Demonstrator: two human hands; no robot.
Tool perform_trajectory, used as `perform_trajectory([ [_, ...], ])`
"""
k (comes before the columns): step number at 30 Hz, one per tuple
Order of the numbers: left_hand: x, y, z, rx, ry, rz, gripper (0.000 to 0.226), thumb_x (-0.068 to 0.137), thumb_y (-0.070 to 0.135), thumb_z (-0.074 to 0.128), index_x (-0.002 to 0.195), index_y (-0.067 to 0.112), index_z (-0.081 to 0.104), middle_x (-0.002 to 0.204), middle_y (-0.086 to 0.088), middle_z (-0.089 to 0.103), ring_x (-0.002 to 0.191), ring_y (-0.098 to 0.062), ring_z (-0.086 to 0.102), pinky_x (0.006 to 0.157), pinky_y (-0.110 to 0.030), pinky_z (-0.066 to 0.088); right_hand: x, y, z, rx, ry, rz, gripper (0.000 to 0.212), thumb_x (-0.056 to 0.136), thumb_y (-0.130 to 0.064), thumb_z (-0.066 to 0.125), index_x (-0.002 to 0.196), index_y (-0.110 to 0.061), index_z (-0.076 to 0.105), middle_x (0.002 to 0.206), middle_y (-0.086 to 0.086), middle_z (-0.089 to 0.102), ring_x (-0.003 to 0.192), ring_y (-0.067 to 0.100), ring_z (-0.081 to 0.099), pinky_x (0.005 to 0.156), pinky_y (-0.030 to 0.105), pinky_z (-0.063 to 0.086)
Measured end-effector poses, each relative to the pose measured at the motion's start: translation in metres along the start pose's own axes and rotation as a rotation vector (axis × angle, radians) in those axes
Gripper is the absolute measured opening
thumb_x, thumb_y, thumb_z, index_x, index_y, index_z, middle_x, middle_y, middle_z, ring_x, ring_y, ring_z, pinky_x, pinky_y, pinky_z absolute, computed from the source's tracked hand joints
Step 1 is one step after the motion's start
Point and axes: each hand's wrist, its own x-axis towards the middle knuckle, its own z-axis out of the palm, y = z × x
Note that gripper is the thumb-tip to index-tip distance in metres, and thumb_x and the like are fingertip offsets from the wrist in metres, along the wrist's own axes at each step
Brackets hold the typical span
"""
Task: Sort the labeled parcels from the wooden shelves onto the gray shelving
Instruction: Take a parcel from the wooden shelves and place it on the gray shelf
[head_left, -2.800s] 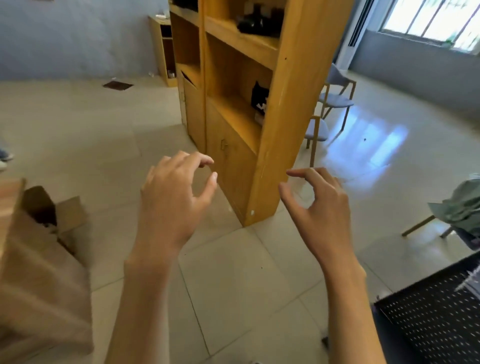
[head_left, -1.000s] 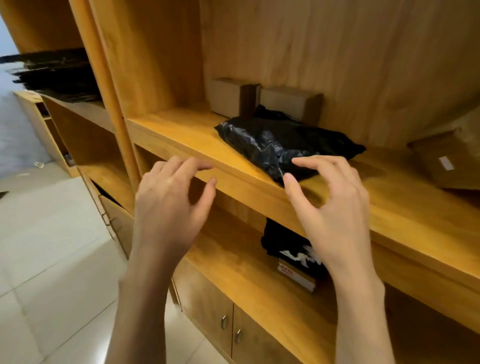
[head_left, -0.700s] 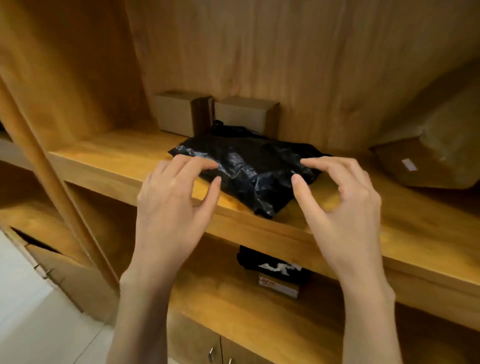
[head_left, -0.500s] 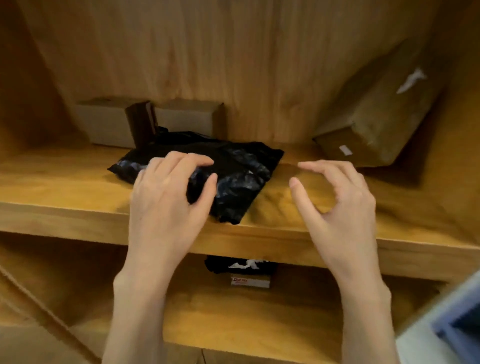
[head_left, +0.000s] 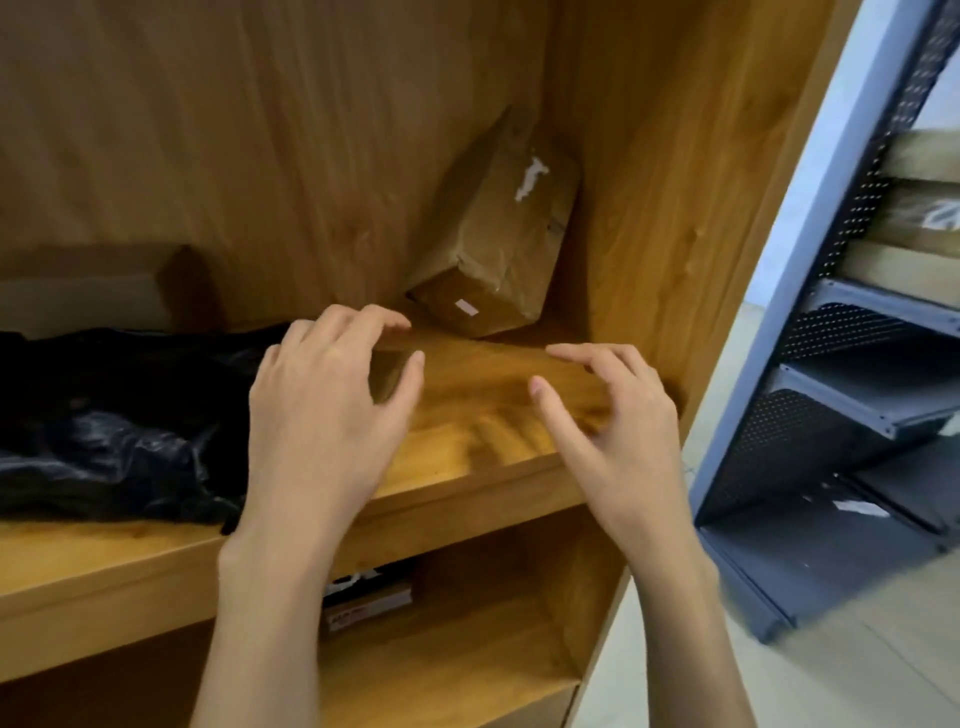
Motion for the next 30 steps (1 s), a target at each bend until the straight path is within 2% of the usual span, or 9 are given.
perform_trajectory([
  [3,0.023,0.009,0.004,-0.060,-0.053,-0.080,0.045,0.092,0.050,0.050,0.128,0.024,0.052,0.125,-0.001,0.056,0.114,-0.022,0.051,0.090,-0.037,0.041,0.024,0.001,0.002,0.177,0.016,0.125,0.040,0.088,-0.040,0.063,0.126,-0.033,0.053,0.123,-0.013,0.053,0.115,0.005,0.049,0.094,0.022,0.040],
  [7,0.068,0.021,0.018,-0.241,-0.112,-0.246,0.075,0.087,0.063,0.050,0.147,0.022,0.029,0.147,-0.008,0.037,0.133,-0.030,0.036,0.108,-0.046,0.034,0.074,0.003,0.014,0.522,-0.029,0.490,0.068,0.085,-0.049,0.064,0.143,-0.032,0.033,0.140,-0.009,0.043,0.122,0.010,0.045,0.092,0.023,0.042],
  [9,0.090,0.025,0.029,-0.340,-0.166,-0.304,0.086,0.084,0.067,0.052,0.151,0.024,0.021,0.154,-0.008,0.028,0.140,-0.030,0.027,0.113,-0.049,0.028,0.100,0.007,0.023,0.704,-0.111,0.664,0.079,0.079,-0.055,0.068,0.146,-0.033,0.031,0.145,-0.005,0.042,0.127,0.019,0.044,0.103,0.037,0.041],
  [12,0.110,0.028,0.044,-0.561,-0.247,-0.378,0.090,0.081,0.066,0.057,0.152,0.030,0.016,0.156,-0.001,0.027,0.140,-0.025,0.029,0.113,-0.046,0.030,0.125,0.015,0.037,0.871,-0.201,0.790,0.085,0.073,-0.057,0.072,0.146,-0.032,0.034,0.141,-0.003,0.047,0.123,0.025,0.049,0.101,0.049,0.044],
  [16,0.115,0.025,0.061,-0.672,-0.330,-0.305,0.080,0.085,0.051,0.063,0.150,0.026,0.024,0.145,0.006,0.043,0.126,-0.012,0.045,0.104,-0.029,0.038,0.131,0.017,0.048,0.938,-0.325,0.779,0.071,0.078,-0.057,0.068,0.140,-0.035,0.043,0.130,-0.002,0.058,0.114,0.023,0.055,0.092,0.049,0.049],
  [19,0.114,0.020,0.066,-0.689,-0.335,-0.264,0.080,0.084,0.050,0.065,0.150,0.027,0.027,0.142,0.005,0.047,0.124,-0.012,0.048,0.105,-0.033,0.042,0.130,0.014,0.050,0.977,-0.331,0.775,0.063,0.080,-0.051,0.068,0.136,-0.032,0.048,0.124,0.000,0.061,0.110,0.023,0.059,0.091,0.050,0.051],
  [23,0.105,0.020,0.058,-0.714,-0.264,-0.198,0.078,0.084,0.047,0.067,0.149,0.028,0.029,0.139,0.008,0.050,0.122,-0.009,0.050,0.103,-0.032,0.043,0.118,0.003,0.044,0.964,-0.278,0.733,0.062,0.081,-0.049,0.068,0.137,-0.034,0.047,0.125,-0.003,0.060,0.111,0.020,0.058,0.096,0.048,0.049],
  [26,0.090,0.019,0.043,-0.757,-0.183,-0.131,0.076,0.081,0.049,0.068,0.146,0.030,0.033,0.135,0.012,0.052,0.121,-0.005,0.051,0.103,-0.036,0.044,0.100,-0.015,0.032,0.959,-0.242,0.647,0.063,0.081,-0.049,0.067,0.138,-0.035,0.044,0.125,-0.007,0.060,0.112,0.016,0.058,0.100,0.043,0.046],
  [30,0.059,0.021,0.017,-0.842,-0.099,-0.085,0.061,0.085,0.042,0.068,0.137,0.040,0.036,0.132,0.018,0.052,0.120,0.002,0.050,0.103,-0.032,0.044,0.067,-0.043,0.015,0.917,-0.212,0.490,0.053,0.084,-0.047,0.065,0.134,-0.037,0.048,0.121,-0.013,0.064,0.113,0.010,0.059,0.101,0.038,0.046],
])
